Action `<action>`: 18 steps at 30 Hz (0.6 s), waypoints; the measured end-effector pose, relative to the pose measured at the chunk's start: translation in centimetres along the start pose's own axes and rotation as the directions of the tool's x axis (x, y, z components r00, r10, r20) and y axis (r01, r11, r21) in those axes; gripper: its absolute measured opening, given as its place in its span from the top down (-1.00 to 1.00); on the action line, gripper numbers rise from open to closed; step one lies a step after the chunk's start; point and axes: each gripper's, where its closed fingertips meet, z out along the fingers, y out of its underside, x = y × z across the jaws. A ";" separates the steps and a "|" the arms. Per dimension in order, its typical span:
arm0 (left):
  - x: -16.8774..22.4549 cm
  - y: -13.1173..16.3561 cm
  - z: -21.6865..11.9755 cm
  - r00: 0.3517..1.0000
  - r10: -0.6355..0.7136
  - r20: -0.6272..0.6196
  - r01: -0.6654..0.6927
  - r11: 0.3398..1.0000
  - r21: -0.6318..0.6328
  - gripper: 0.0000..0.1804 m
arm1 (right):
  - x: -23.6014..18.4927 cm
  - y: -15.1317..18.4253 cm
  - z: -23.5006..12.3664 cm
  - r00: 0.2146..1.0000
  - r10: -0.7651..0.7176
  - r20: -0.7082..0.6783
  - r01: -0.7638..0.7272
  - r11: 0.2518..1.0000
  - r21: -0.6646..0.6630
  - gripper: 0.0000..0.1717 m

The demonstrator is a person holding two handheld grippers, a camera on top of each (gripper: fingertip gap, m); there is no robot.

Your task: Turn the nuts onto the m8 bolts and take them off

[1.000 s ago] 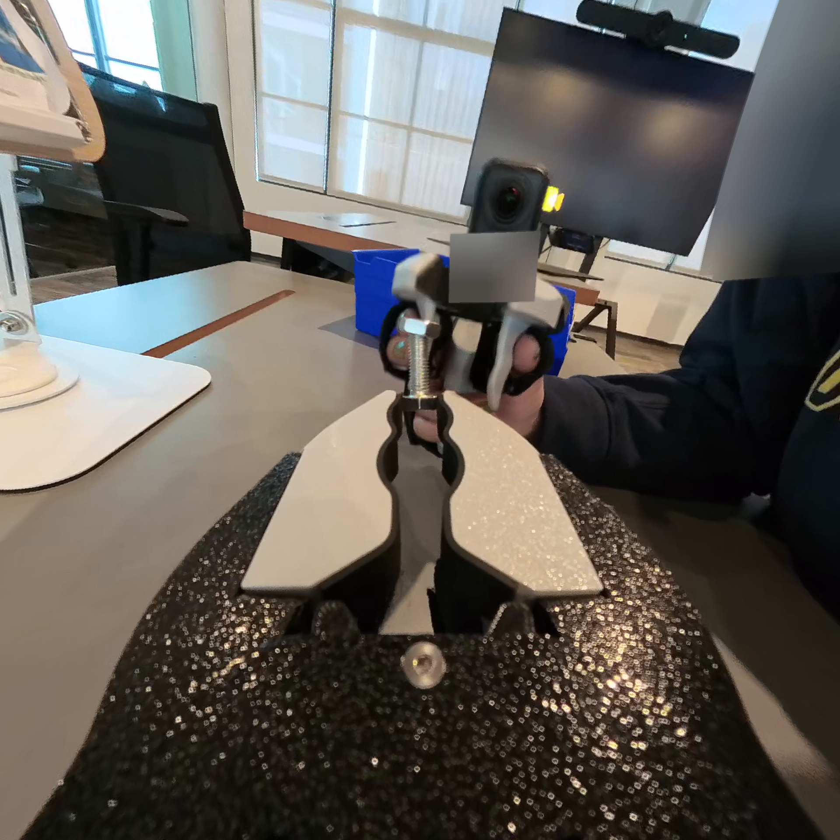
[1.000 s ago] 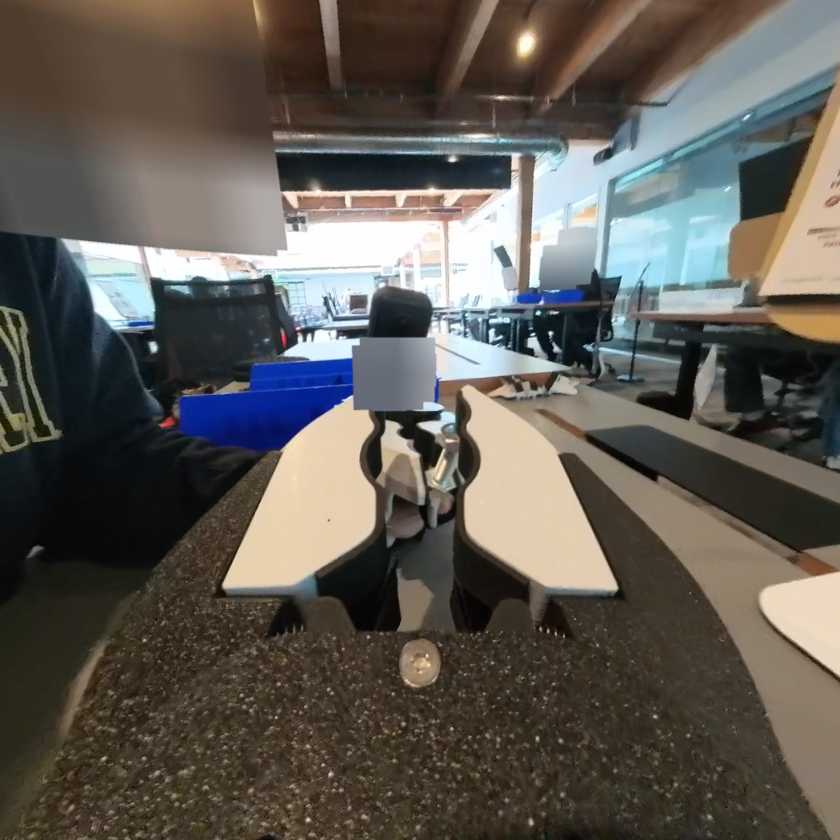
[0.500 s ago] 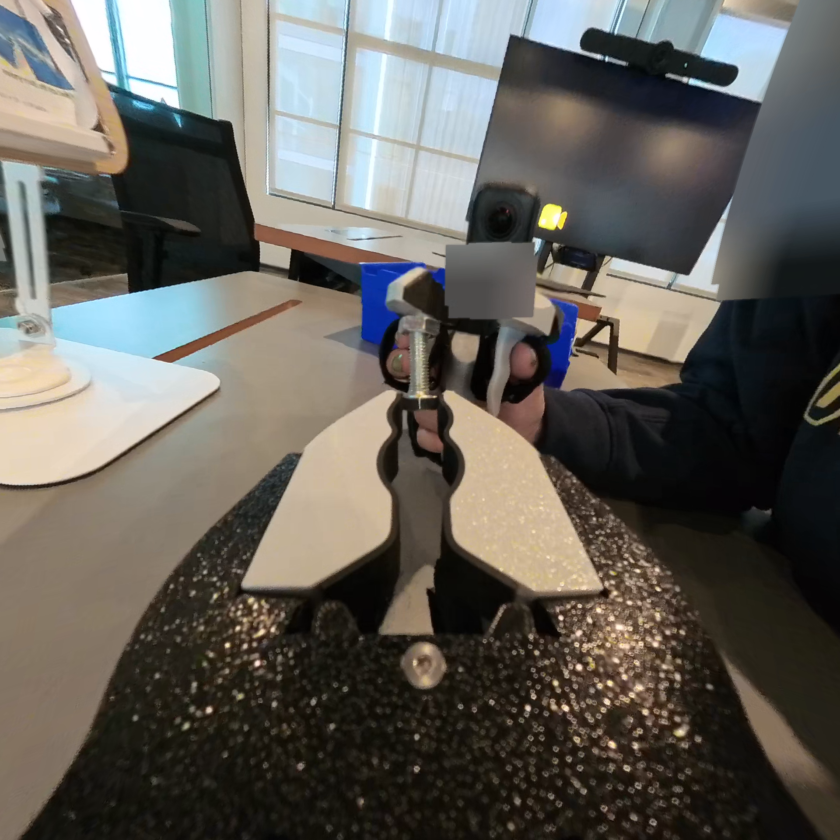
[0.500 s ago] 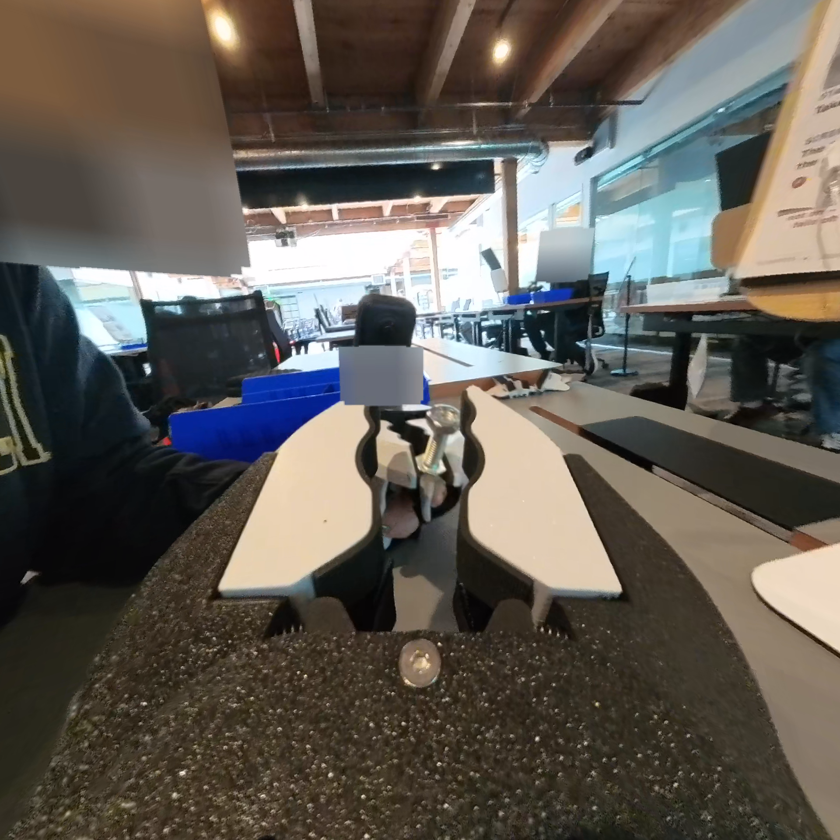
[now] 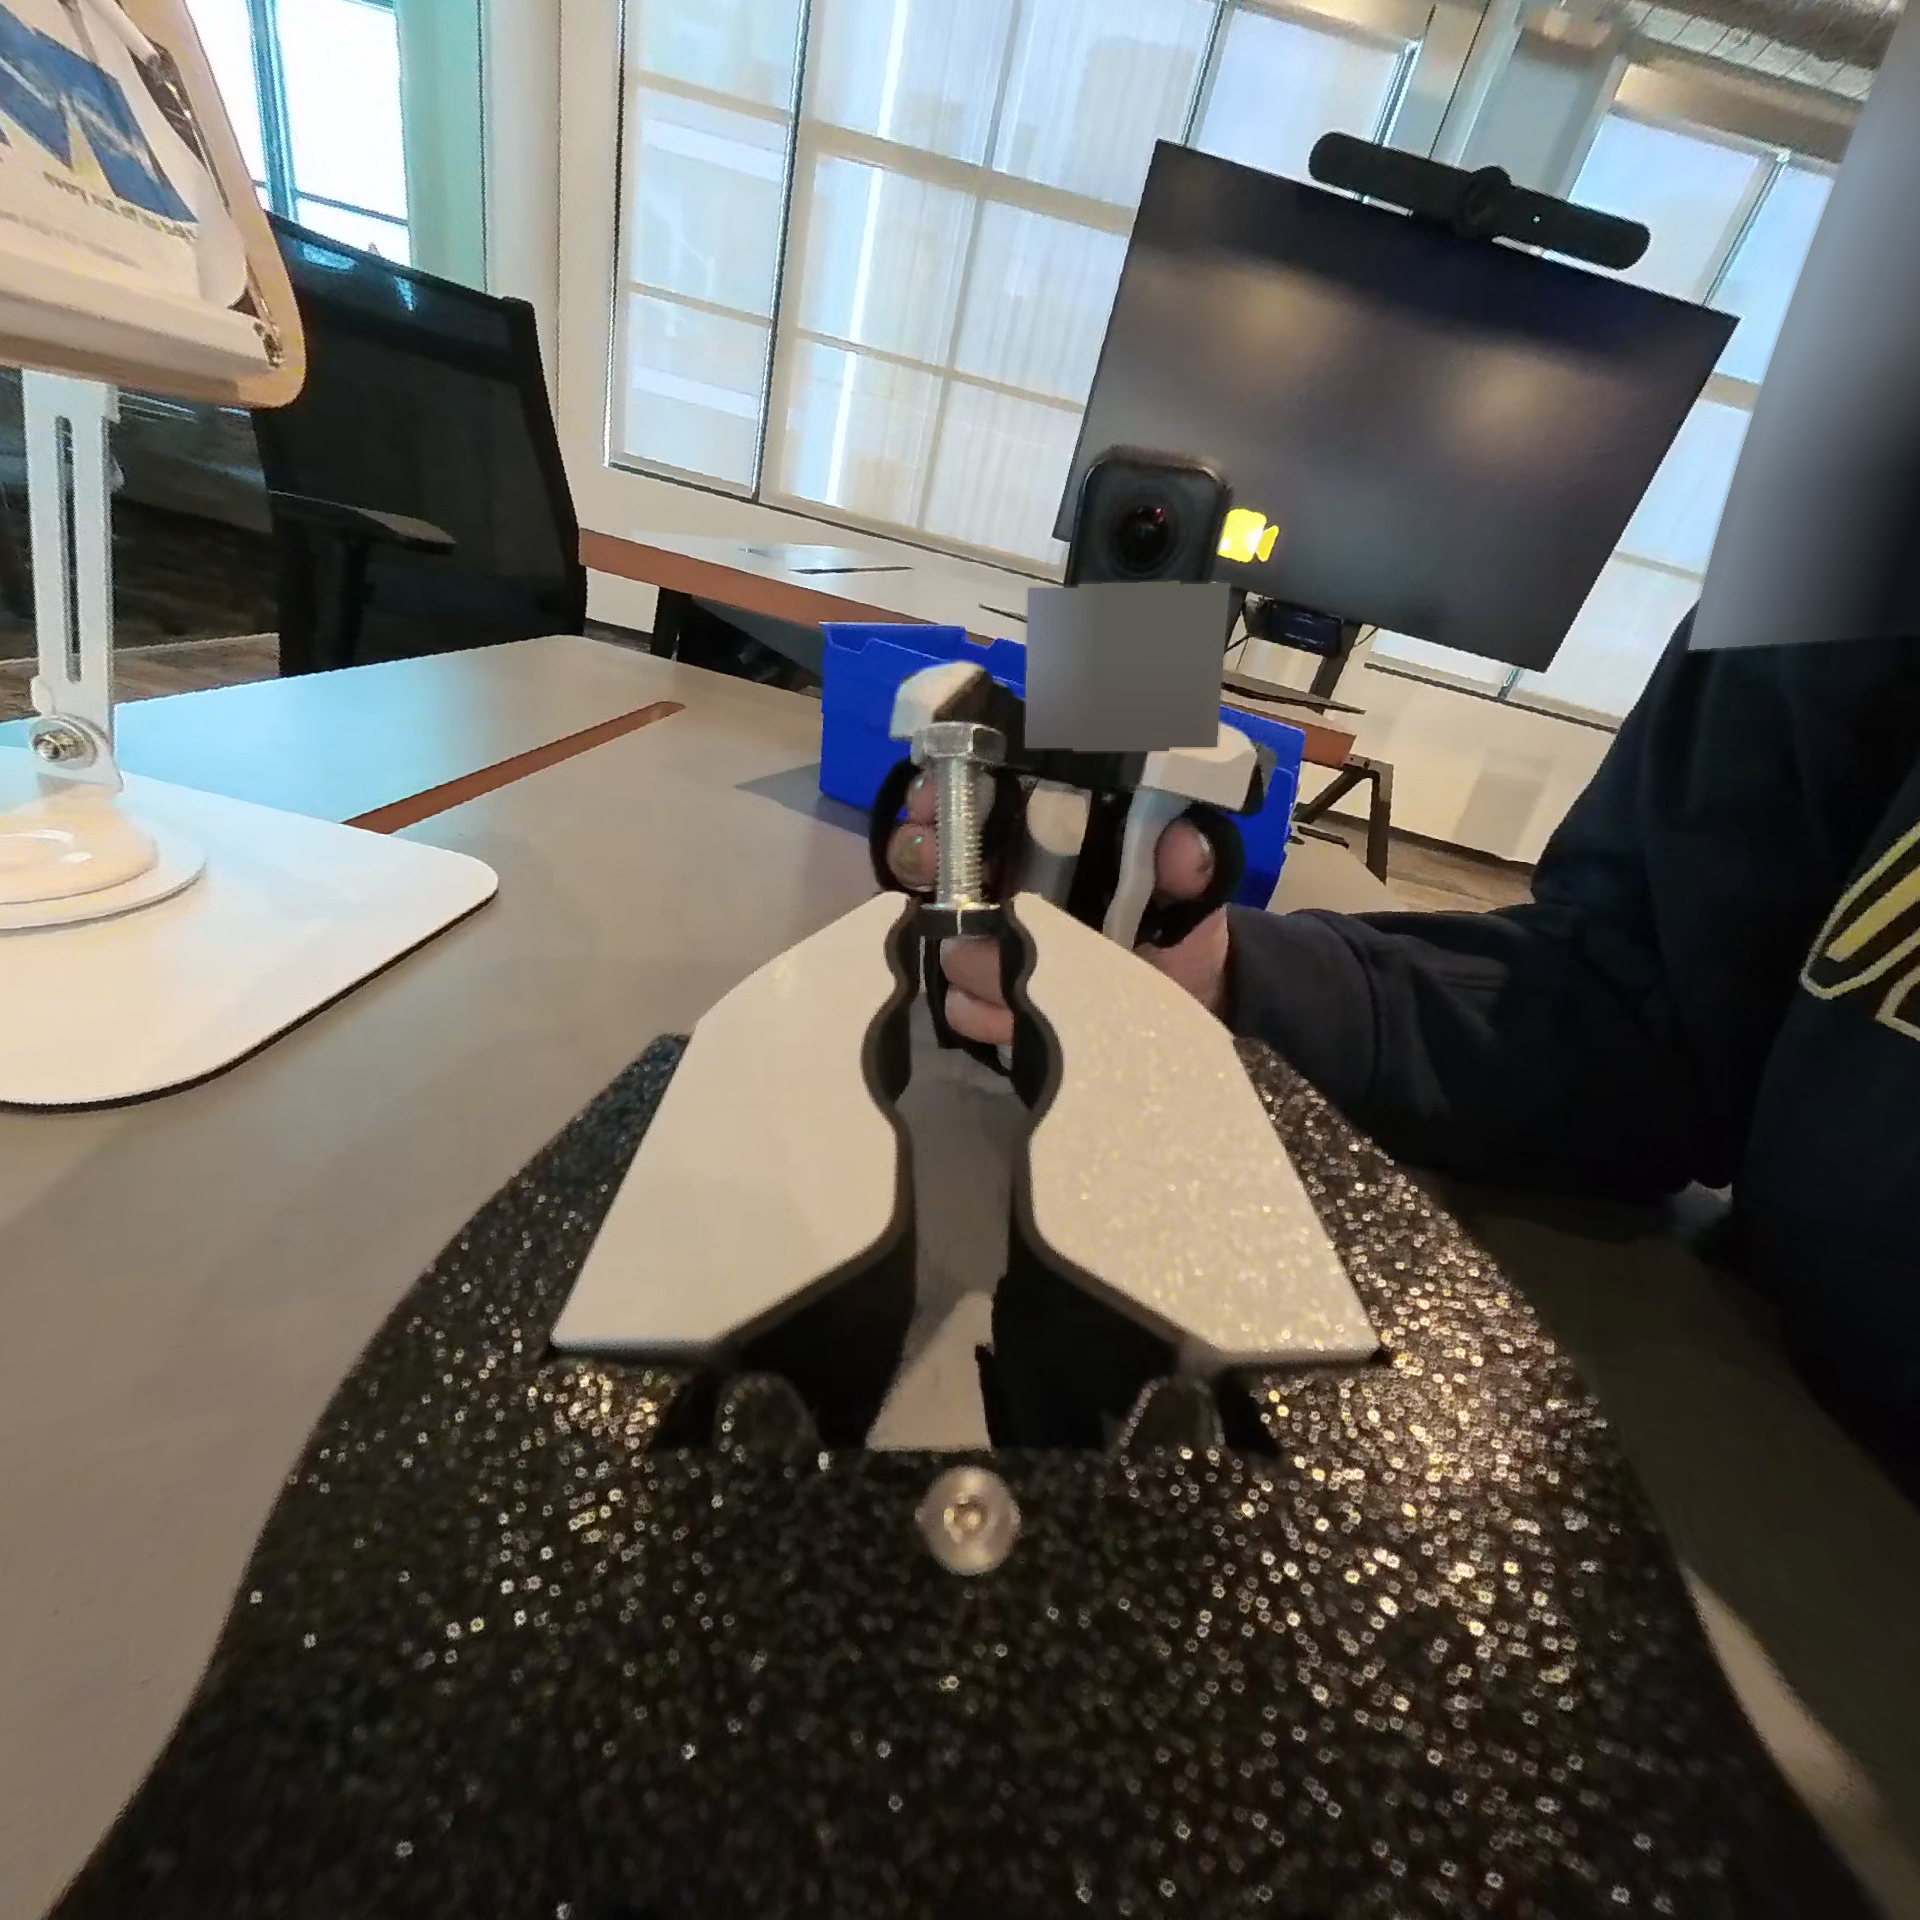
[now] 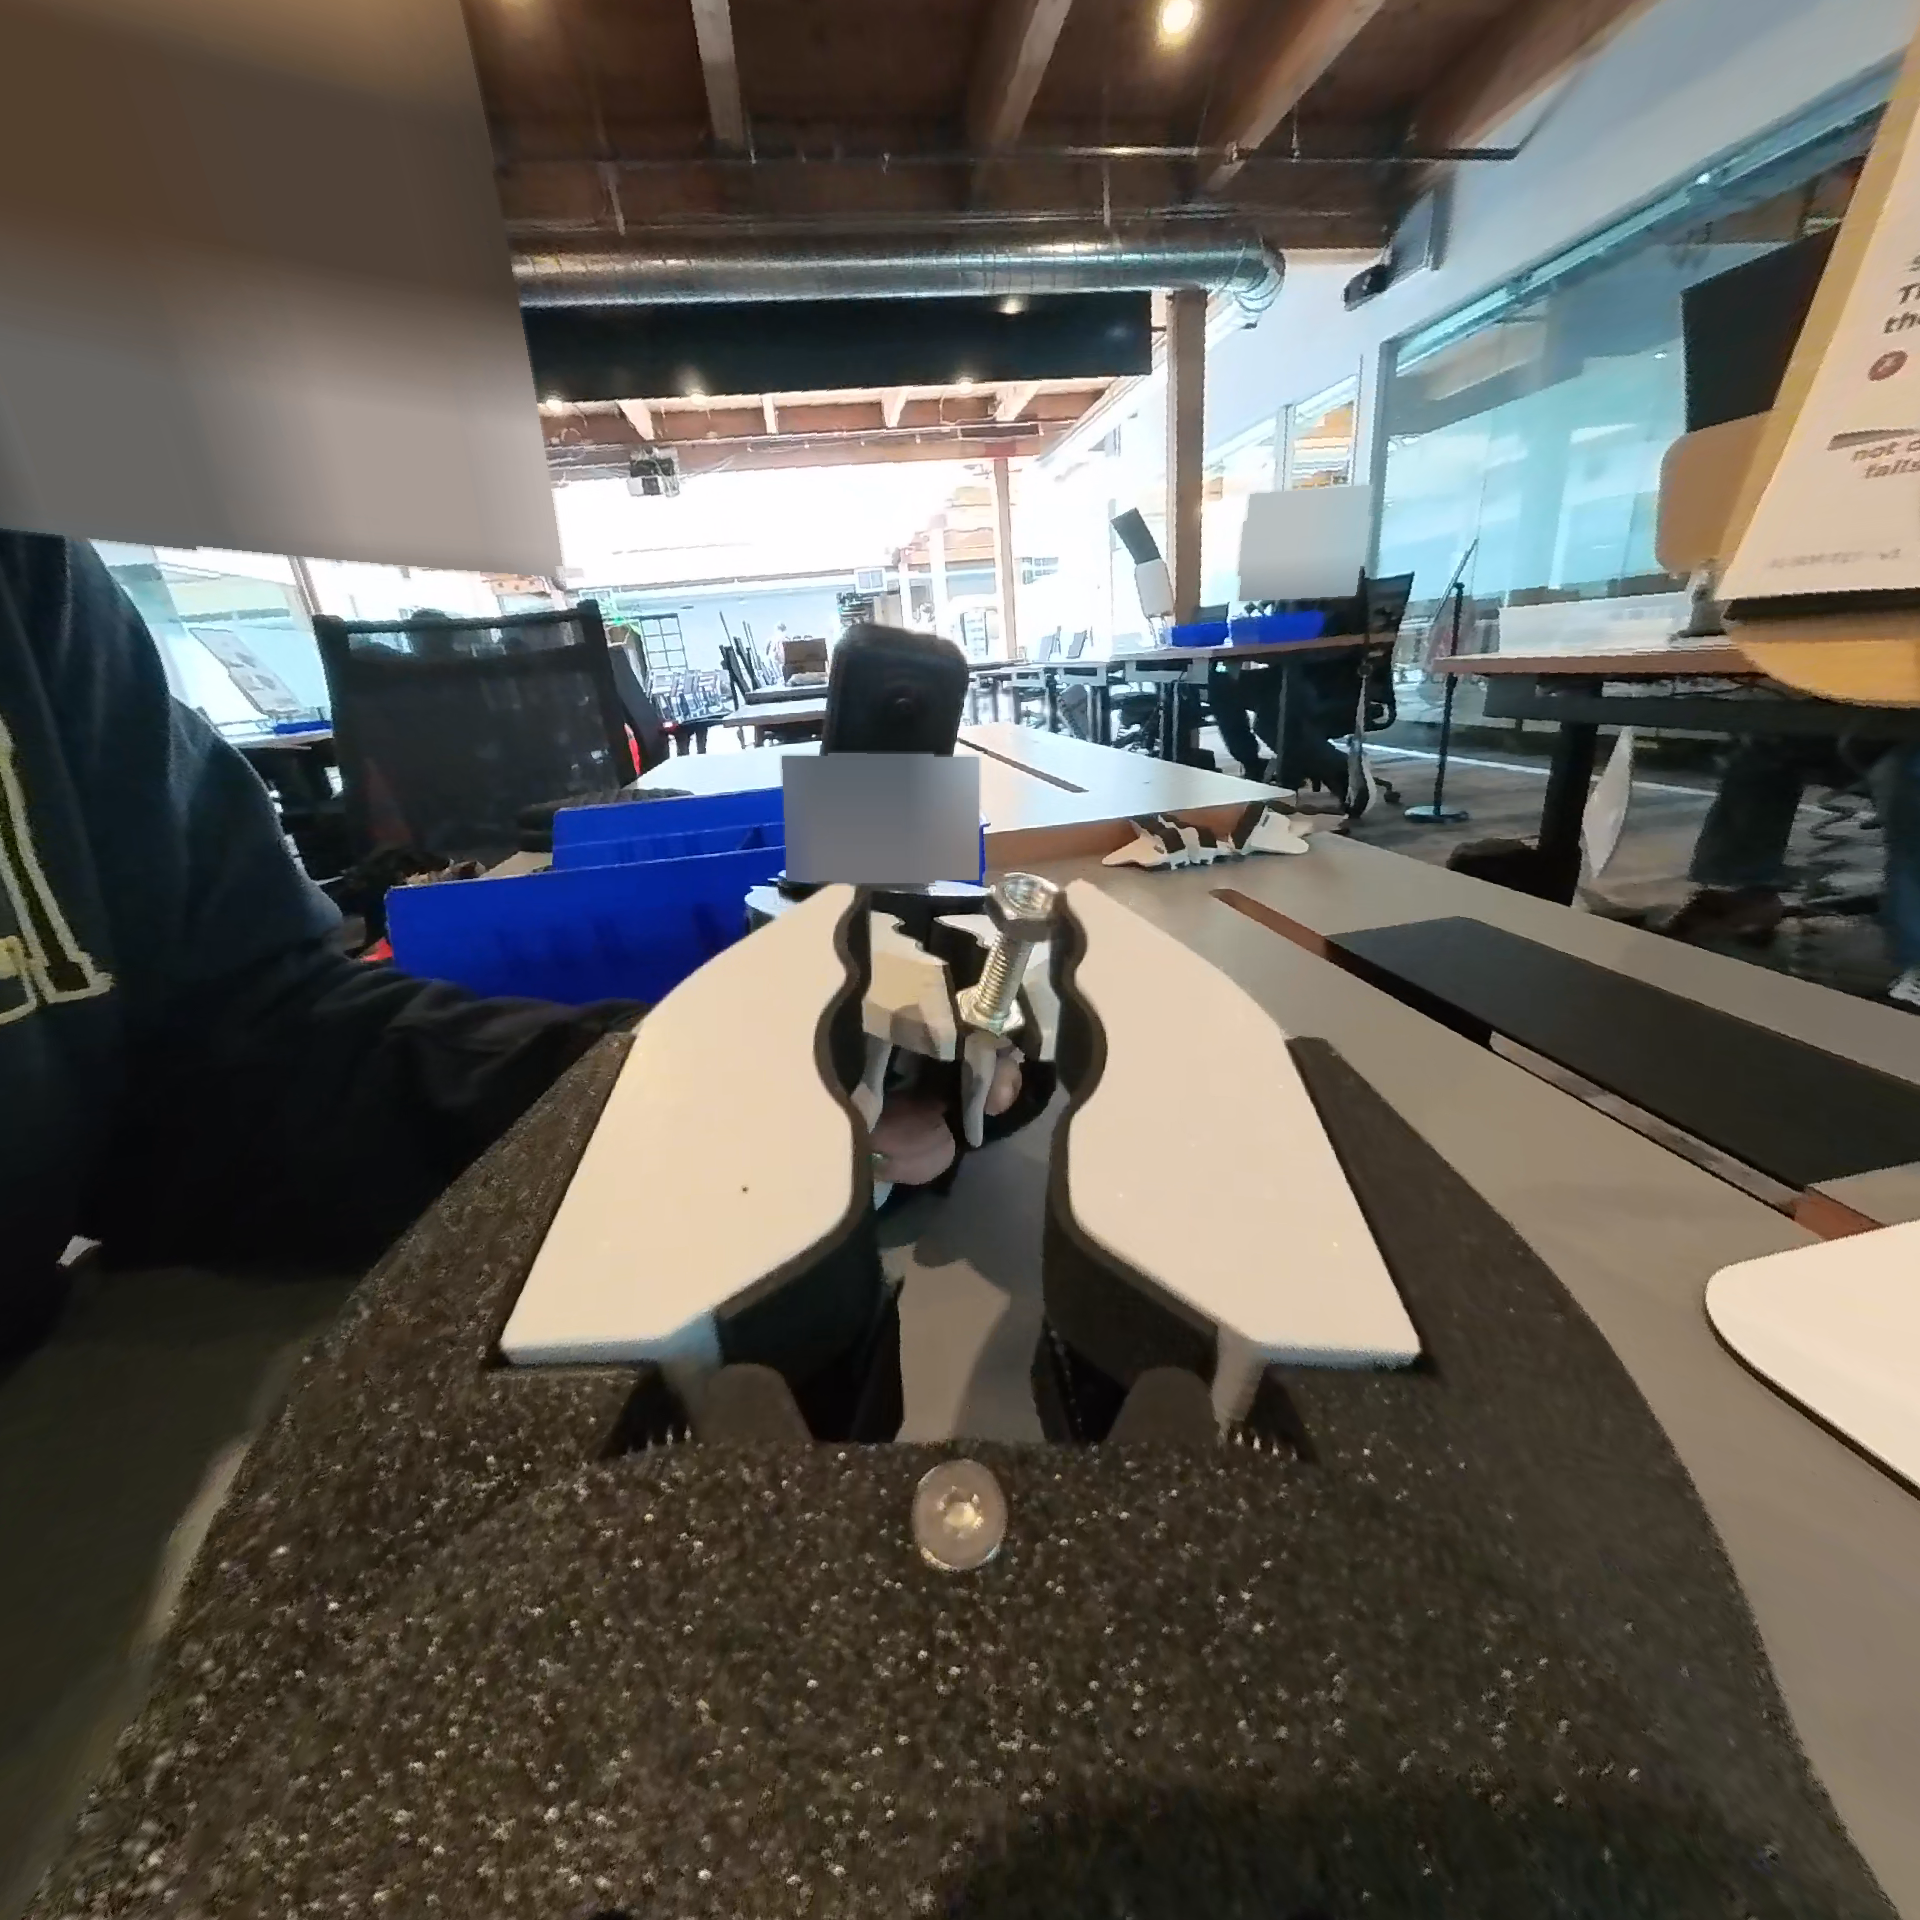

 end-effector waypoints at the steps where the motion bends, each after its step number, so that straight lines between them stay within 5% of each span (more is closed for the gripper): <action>1: 0.0 0.0 0.0 1.000 0.000 0.002 0.000 1.000 0.000 0.85 | -0.1 -0.1 -0.2 1.000 -0.001 0.013 0.001 1.000 0.000 0.65; 10: 0.1 0.0 0.0 1.000 0.001 -0.005 -0.001 1.000 0.001 0.85 | -0.1 0.4 0.1 1.000 -0.003 0.006 0.004 1.000 -0.026 0.59; 12: -0.1 -0.1 -0.1 1.000 -0.009 0.003 0.009 1.000 0.013 0.85 | -0.5 -0.2 -0.5 0.998 0.011 0.055 -0.012 1.000 0.007 0.72; 18: 0.2 0.2 0.1 1.000 0.003 -0.009 -0.003 1.000 -0.016 0.85 | 0.4 0.2 0.0 1.000 -0.004 -0.024 0.004 1.000 -0.003 0.54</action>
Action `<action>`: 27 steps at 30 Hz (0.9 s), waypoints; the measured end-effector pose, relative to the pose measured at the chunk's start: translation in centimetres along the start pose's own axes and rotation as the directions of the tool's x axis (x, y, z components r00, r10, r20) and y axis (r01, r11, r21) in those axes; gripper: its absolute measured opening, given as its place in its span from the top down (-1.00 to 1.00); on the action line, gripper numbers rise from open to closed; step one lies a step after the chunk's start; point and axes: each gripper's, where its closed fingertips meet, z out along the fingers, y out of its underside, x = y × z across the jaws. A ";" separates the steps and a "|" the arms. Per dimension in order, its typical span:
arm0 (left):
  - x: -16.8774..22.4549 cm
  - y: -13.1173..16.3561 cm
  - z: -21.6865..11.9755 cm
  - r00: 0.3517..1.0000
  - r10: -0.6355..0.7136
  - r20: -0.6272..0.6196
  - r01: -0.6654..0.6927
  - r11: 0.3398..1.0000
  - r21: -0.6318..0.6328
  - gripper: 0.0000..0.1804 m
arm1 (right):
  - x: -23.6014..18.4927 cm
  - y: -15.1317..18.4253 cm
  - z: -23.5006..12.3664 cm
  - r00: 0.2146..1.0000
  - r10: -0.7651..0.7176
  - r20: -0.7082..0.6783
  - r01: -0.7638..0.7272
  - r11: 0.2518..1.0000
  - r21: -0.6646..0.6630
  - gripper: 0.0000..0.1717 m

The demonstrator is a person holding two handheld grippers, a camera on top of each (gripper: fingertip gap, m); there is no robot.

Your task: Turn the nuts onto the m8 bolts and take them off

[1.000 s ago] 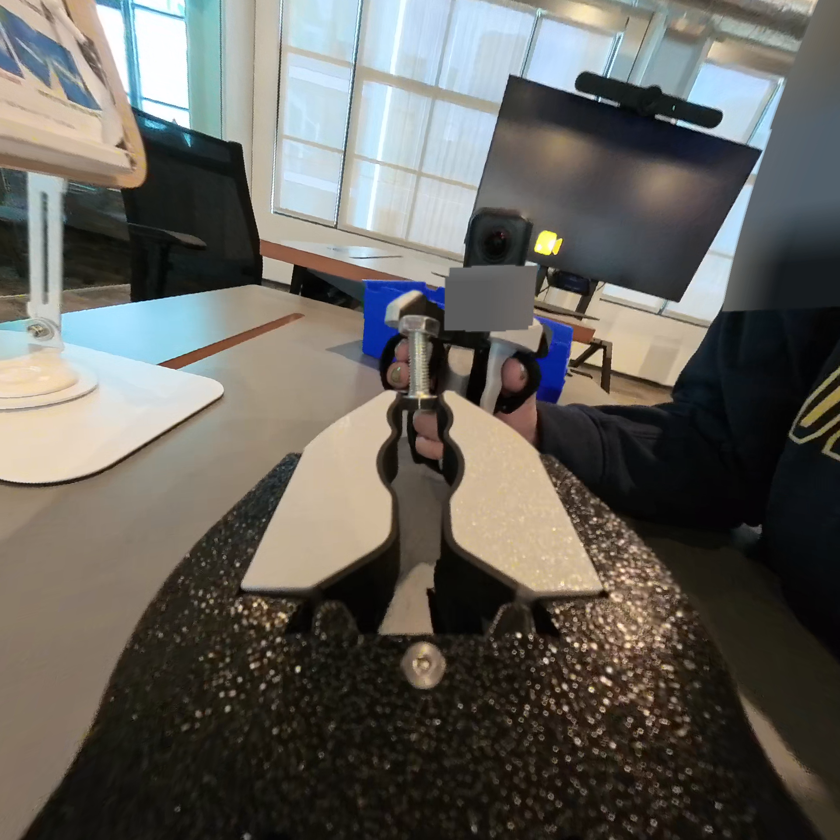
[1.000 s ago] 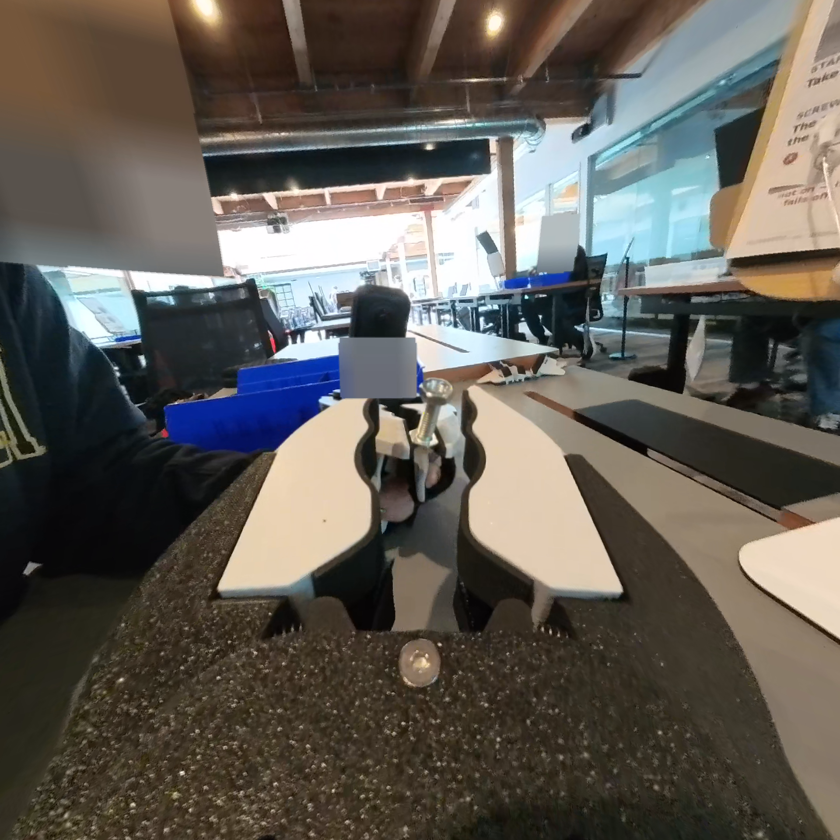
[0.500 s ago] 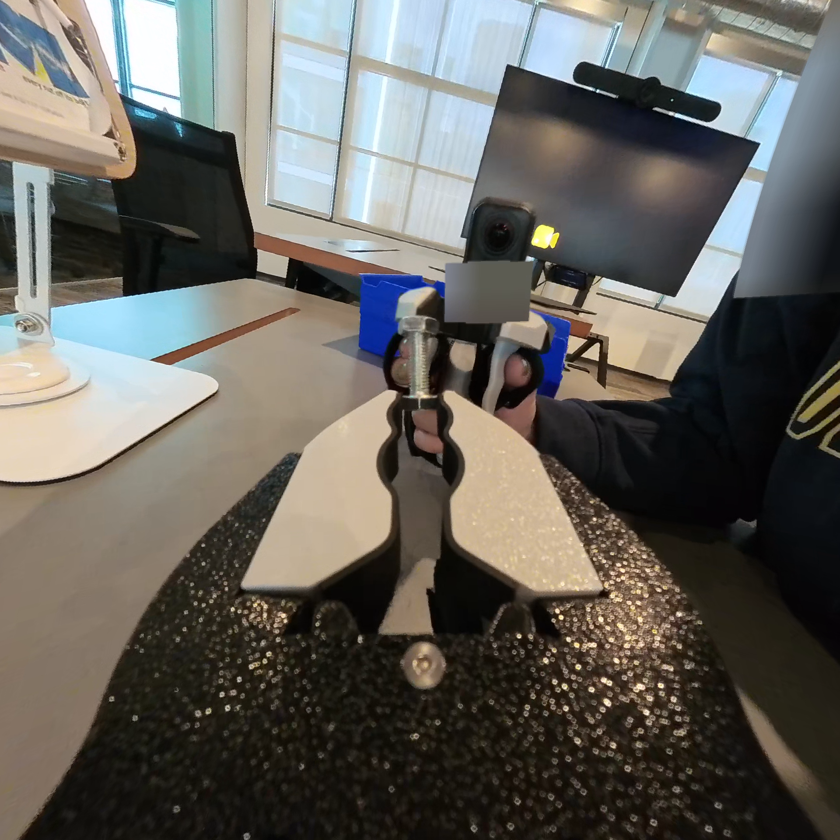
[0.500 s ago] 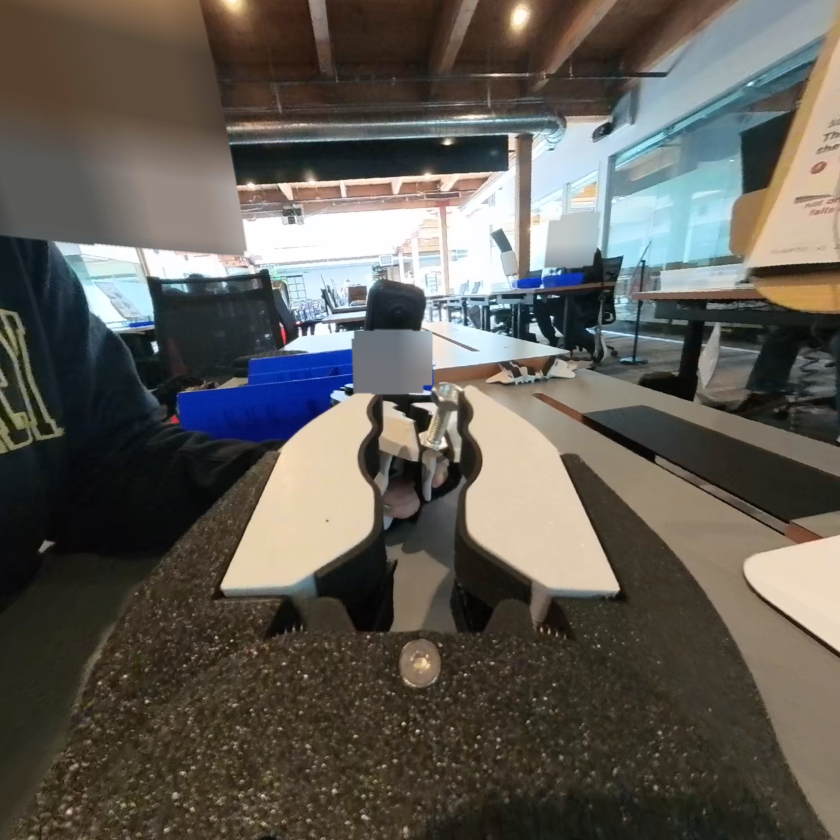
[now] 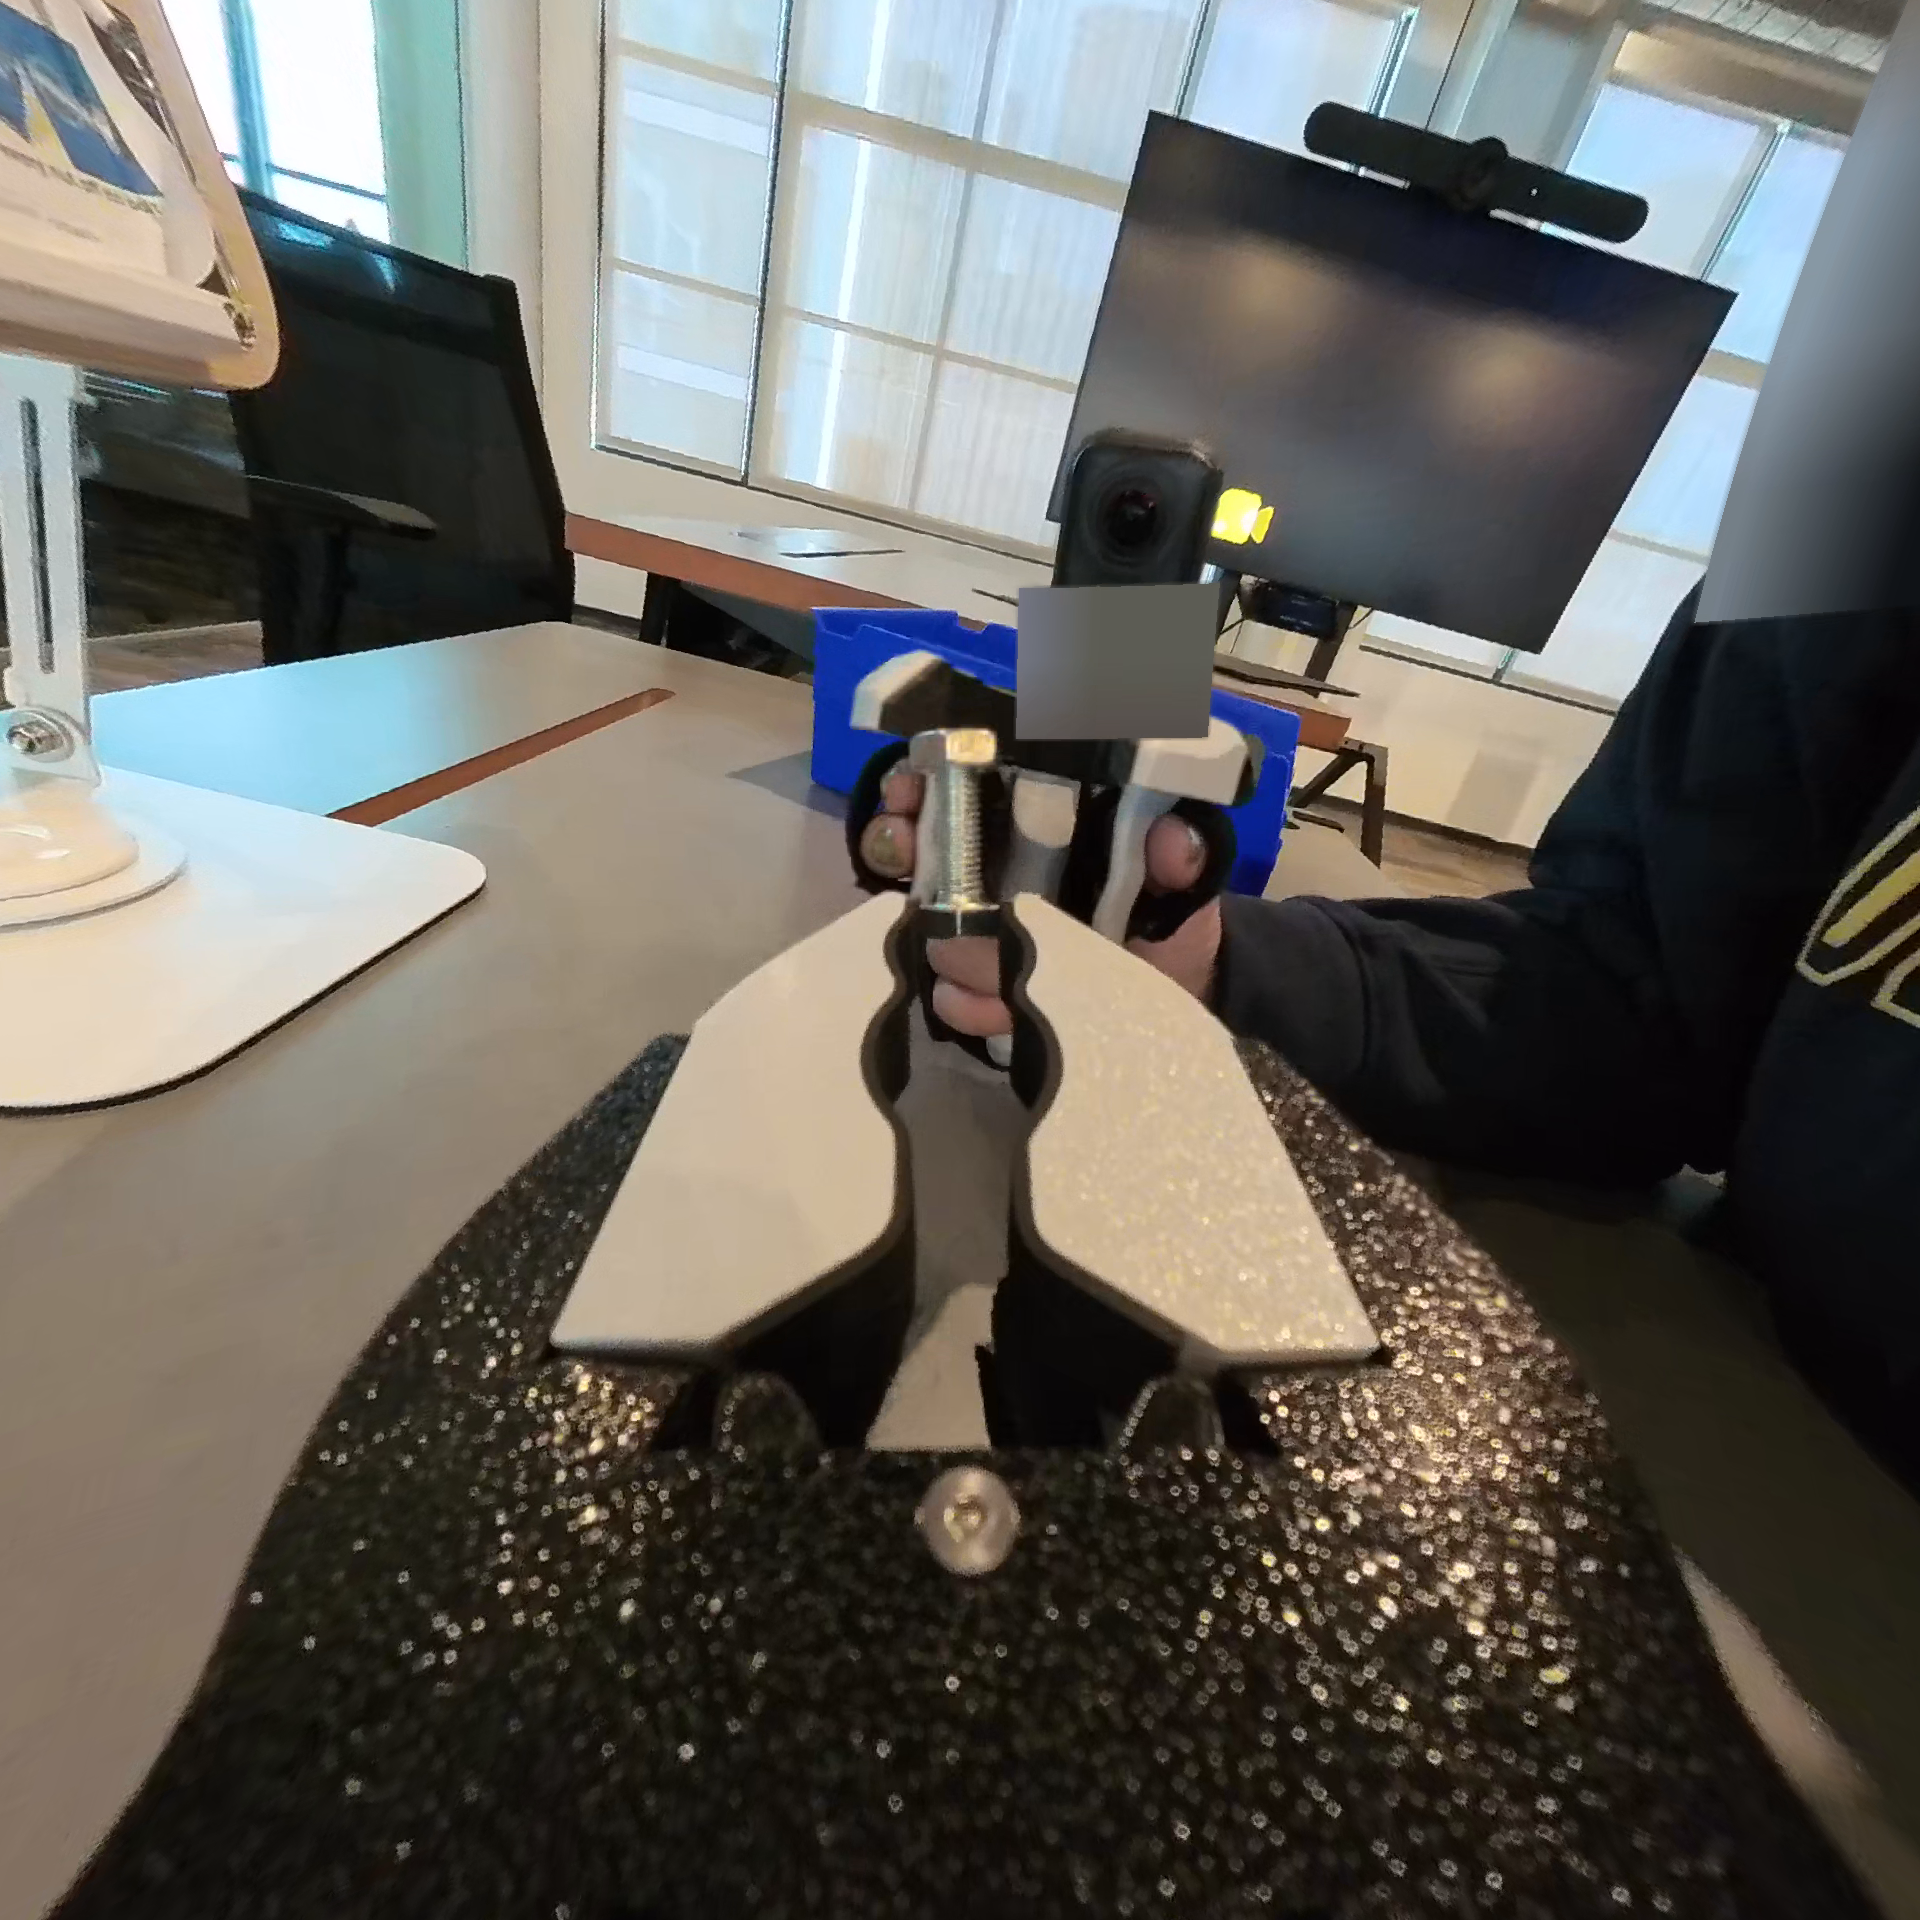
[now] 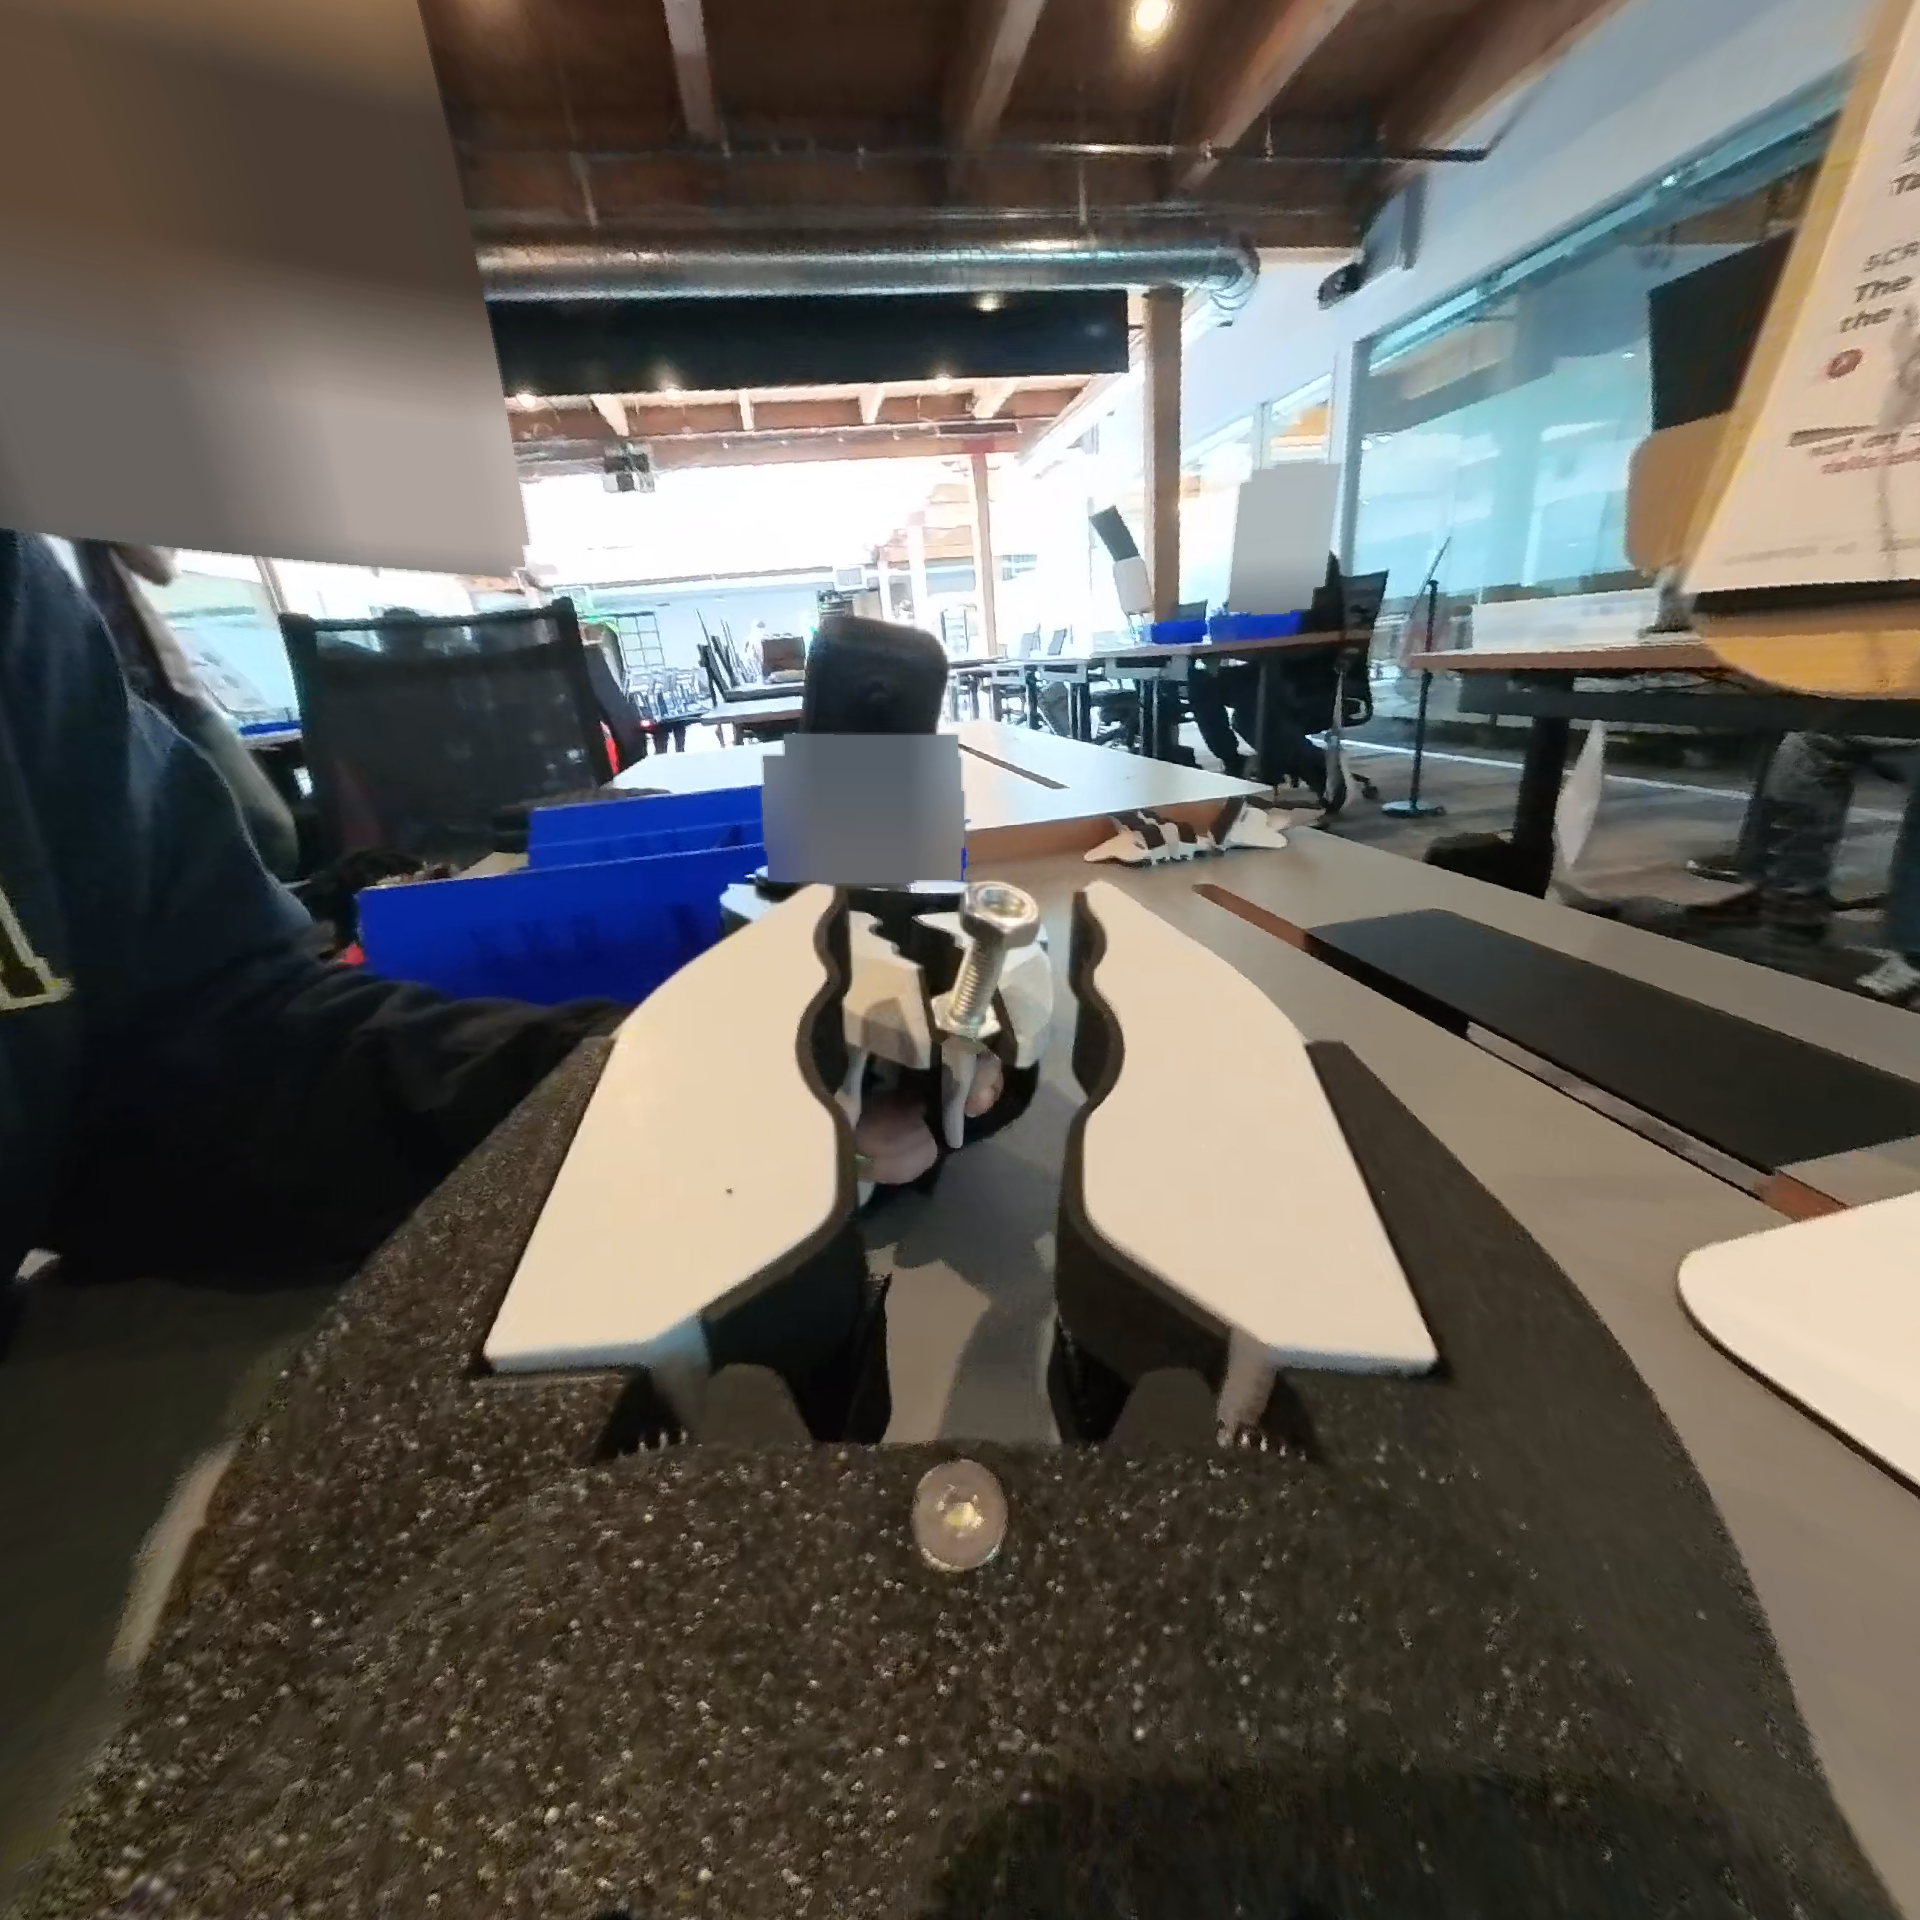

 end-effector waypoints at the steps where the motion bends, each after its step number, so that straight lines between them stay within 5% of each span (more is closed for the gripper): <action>1: 0.0 0.0 0.0 1.000 0.001 0.001 -0.001 1.000 -0.001 0.85 | -0.2 0.1 0.1 1.000 -0.004 0.011 0.004 1.000 -0.007 0.52; 5: -0.3 -0.4 -0.3 1.000 -0.018 0.006 0.018 0.999 0.033 0.85 | -1.1 -0.2 -0.8 0.995 0.004 0.096 -0.003 1.000 -0.008 0.74; 10: 0.1 0.1 0.0 1.000 -0.002 -0.013 0.002 1.000 -0.003 0.85 | 0.0 -0.1 -0.2 1.000 -0.007 0.002 0.007 1.000 0.003 0.52; 14: 0.2 0.0 0.0 1.000 0.002 -0.013 -0.002 1.000 0.000 0.85 | -1.0 0.6 0.1 0.997 -0.036 0.061 0.039 0.998 -0.040 0.50; 16: 0.0 -0.3 -0.3 1.000 -0.013 -0.007 0.013 1.000 0.027 0.85 | -1.3 0.0 -0.9 0.994 -0.002 0.113 0.004 1.000 -0.023 0.73; 21: 0.8 0.3 0.2 0.998 -0.002 -0.063 0.000 1.000 -0.021 0.85 | -0.6 0.1 -0.1 0.999 -0.002 0.049 0.002 1.000 0.004 0.40; 27: 2.1 0.9 0.7 0.988 -0.014 -0.151 0.005 0.998 -0.062 0.85 | -2.7 0.5 1.5 0.987 0.031 0.157 -0.034 0.999 0.015 0.37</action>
